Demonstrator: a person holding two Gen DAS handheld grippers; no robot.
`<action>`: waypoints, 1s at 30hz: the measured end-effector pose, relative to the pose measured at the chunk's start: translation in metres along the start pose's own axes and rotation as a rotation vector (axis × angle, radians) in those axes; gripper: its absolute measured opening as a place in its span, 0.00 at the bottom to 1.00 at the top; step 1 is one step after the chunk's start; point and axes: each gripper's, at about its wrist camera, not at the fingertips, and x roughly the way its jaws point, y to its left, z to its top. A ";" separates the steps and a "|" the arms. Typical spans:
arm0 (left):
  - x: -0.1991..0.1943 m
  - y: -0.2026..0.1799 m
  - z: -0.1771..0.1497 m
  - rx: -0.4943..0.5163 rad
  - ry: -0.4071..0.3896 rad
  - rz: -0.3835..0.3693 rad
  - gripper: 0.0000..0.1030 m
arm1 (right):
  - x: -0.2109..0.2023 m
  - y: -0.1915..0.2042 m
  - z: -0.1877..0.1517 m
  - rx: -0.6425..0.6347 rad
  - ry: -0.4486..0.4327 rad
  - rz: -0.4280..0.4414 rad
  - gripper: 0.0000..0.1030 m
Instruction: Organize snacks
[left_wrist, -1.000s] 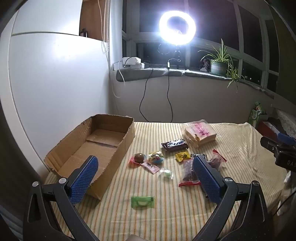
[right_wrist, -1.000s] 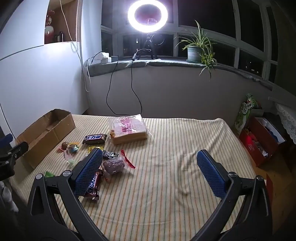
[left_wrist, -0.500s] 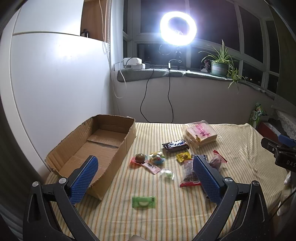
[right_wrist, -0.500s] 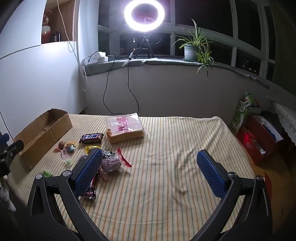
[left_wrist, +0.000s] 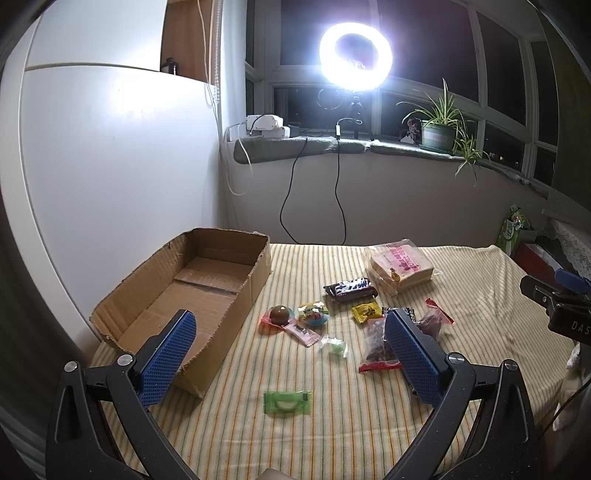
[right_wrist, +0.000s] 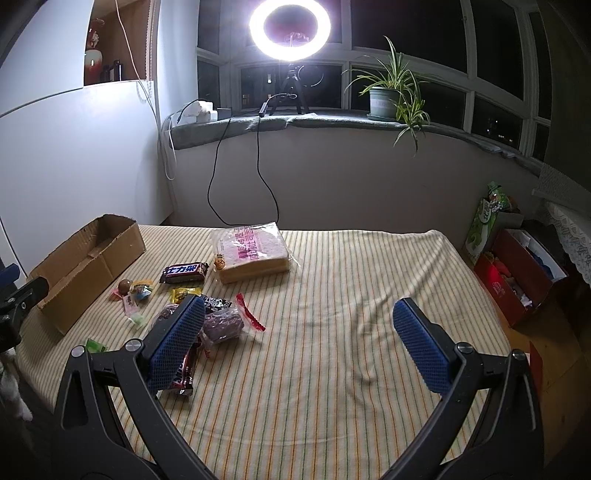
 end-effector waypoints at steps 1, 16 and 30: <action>0.000 0.000 0.000 0.000 0.000 0.001 0.99 | 0.000 0.000 0.000 0.000 0.000 0.000 1.00; 0.002 -0.001 0.000 0.005 0.001 -0.002 0.99 | 0.000 0.000 0.000 -0.001 0.001 0.003 1.00; 0.003 0.000 0.000 0.007 0.004 -0.003 0.99 | 0.002 0.001 -0.002 -0.002 0.004 0.006 1.00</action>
